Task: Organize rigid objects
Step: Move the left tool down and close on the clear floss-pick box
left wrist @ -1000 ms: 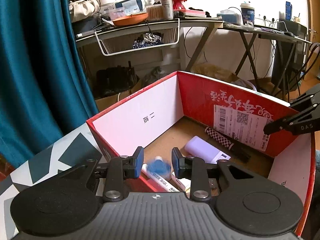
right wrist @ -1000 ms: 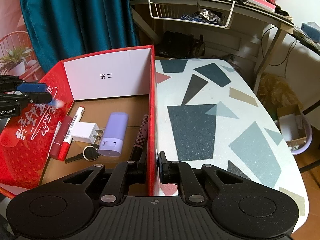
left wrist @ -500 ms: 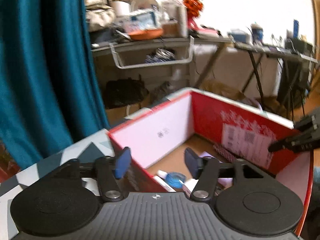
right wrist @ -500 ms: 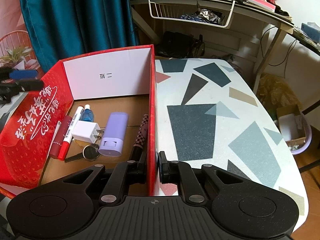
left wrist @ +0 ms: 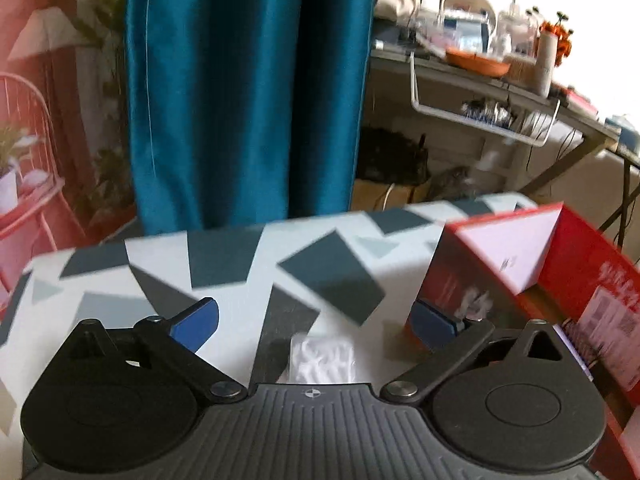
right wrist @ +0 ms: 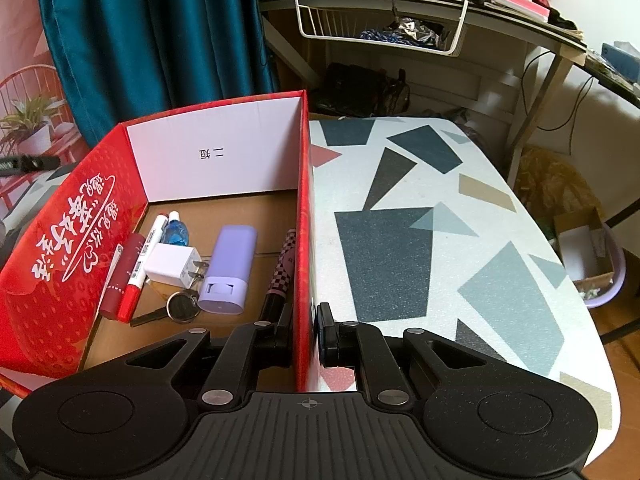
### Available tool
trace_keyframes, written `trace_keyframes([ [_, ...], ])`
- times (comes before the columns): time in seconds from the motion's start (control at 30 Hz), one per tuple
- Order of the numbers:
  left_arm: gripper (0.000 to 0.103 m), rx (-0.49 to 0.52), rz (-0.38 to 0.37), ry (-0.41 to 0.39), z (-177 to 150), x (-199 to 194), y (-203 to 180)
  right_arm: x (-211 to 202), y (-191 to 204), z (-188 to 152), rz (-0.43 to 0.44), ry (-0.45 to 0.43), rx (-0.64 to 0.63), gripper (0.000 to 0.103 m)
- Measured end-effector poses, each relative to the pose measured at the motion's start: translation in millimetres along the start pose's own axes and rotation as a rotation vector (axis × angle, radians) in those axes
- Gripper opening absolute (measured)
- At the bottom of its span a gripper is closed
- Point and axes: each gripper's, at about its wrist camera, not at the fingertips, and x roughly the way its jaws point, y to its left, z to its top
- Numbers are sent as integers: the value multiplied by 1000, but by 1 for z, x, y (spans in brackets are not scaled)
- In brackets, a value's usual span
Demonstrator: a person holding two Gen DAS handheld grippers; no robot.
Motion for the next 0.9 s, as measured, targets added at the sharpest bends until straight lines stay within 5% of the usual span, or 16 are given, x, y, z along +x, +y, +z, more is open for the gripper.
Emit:
trace_keyframes([
  [0.23, 103, 112, 27, 49, -23, 25, -16, 1, 3, 1, -7, 7, -13, 10],
  [0.63, 102, 73, 82, 119, -32, 50, -12, 2, 3, 1, -3, 5, -15, 10],
  [0.9, 75, 76, 86, 150, -37, 54, -8, 2, 4, 1, -2, 5, -15, 10],
])
